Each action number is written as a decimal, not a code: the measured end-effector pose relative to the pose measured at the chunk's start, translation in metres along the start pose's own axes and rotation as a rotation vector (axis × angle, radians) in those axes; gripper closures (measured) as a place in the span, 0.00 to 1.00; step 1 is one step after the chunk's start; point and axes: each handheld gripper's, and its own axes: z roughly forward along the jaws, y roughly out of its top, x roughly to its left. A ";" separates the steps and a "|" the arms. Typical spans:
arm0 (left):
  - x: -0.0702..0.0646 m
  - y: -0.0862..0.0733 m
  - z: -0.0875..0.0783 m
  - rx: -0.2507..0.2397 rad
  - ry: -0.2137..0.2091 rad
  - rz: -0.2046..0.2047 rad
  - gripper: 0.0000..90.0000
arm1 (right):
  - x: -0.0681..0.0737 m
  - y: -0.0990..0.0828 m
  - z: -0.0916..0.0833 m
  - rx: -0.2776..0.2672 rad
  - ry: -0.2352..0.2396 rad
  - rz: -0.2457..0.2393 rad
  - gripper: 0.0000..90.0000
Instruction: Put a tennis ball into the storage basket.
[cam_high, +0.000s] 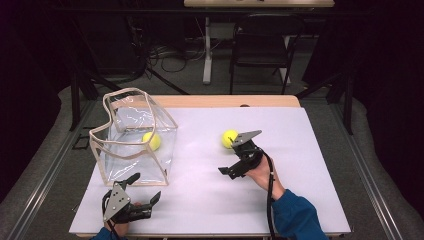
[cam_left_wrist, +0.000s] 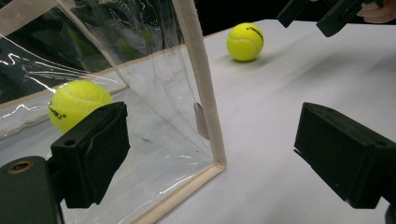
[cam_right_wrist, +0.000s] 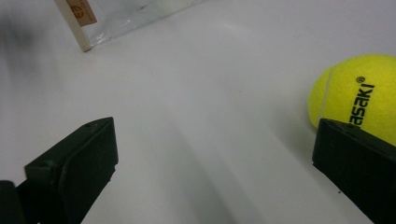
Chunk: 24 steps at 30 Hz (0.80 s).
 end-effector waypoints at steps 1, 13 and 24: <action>0.000 0.000 0.000 0.000 -0.001 0.000 0.11 | 0.000 -0.001 -0.001 0.002 -0.004 0.000 0.00; 0.000 0.000 0.000 -0.005 0.000 -0.008 0.11 | -0.008 -0.005 -0.011 0.005 -0.047 0.013 0.00; -0.001 0.000 0.000 -0.003 0.000 0.000 0.11 | -0.016 -0.008 -0.016 0.007 -0.082 0.028 0.00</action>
